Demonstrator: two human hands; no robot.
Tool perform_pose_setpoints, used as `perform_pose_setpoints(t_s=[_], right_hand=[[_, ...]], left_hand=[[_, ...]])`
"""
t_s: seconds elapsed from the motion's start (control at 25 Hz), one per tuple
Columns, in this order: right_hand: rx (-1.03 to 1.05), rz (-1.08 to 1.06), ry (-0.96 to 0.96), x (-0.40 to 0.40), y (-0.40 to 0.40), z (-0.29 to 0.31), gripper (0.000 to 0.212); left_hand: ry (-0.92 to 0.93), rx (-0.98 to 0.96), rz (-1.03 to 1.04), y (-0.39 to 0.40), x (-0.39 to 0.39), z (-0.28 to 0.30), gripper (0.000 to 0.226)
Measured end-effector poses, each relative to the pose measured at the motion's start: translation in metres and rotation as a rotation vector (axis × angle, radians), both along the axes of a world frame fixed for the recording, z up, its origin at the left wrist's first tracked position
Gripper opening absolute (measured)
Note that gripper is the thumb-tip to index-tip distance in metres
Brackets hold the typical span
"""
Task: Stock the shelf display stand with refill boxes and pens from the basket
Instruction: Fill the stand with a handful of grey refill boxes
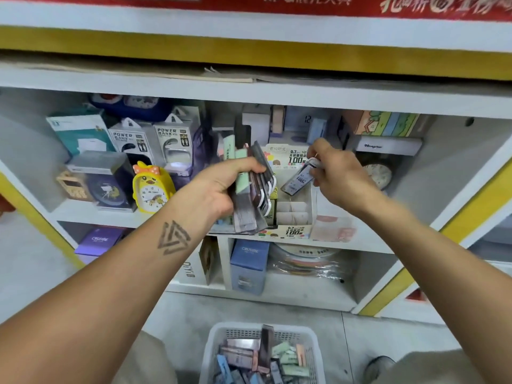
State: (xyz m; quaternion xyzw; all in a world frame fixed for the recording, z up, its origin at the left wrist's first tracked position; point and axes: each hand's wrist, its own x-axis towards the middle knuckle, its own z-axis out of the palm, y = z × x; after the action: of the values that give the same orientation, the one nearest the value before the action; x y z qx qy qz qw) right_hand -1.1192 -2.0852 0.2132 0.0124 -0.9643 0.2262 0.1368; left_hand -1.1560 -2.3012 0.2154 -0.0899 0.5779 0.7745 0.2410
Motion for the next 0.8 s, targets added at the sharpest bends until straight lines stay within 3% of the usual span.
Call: perform_pose_setpoints(t_s=[0.28, 0.52, 0.72, 0.76, 0.8], right_hand=[[0.010, 0.161, 0.066, -0.023, -0.008, -0.022, 0.019], [-0.003, 0.135, -0.006, -0.027, -0.017, -0.028, 0.011], [0.257, 0.111, 0.133, -0.022, -0.020, -0.023, 0.027], [0.179, 0.089, 0.129, -0.021, -0.021, -0.020, 0.025], [-0.040, 0.069, 0.072, -0.019, -0.024, -0.016, 0.021]], left_hand=[[0.029, -0.031, -0.061, -0.005, -0.016, -0.007, 0.017], [0.028, -0.039, -0.069, -0.003, -0.010, -0.010, 0.013], [0.038, -0.046, -0.090, -0.001, -0.006, -0.008, 0.013], [0.045, -0.047, -0.091, 0.000, -0.005, -0.007, 0.013], [0.050, -0.046, -0.093, 0.001, -0.005, -0.007, 0.014]])
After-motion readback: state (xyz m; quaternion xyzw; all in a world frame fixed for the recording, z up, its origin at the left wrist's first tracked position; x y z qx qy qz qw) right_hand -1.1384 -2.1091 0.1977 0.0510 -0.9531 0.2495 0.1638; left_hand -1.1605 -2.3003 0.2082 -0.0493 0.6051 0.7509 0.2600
